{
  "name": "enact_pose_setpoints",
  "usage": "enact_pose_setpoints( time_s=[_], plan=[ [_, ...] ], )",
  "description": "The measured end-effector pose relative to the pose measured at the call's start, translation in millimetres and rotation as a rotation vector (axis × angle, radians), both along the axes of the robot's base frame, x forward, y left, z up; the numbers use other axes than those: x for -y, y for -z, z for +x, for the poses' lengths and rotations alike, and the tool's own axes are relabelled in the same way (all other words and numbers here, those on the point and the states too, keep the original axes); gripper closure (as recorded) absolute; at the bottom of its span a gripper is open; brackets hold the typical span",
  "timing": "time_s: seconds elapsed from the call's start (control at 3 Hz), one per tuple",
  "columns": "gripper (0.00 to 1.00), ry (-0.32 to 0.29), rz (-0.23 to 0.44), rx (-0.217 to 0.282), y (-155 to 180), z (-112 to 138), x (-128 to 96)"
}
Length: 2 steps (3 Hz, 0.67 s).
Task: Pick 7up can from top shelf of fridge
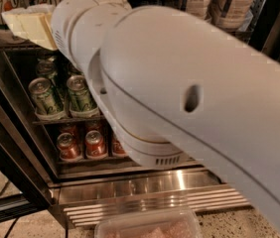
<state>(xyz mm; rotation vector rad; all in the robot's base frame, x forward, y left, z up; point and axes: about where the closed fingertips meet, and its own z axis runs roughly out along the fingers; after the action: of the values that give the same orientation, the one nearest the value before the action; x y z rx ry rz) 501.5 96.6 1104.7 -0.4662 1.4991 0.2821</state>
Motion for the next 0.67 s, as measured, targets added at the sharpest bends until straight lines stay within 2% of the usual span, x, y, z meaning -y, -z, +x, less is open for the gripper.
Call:
enact_pose_setpoints(
  time_s=[0.67],
  plan=[
    [0.07,-0.018,-0.041,0.009,23.7,0.0,-29.7]
  ],
)
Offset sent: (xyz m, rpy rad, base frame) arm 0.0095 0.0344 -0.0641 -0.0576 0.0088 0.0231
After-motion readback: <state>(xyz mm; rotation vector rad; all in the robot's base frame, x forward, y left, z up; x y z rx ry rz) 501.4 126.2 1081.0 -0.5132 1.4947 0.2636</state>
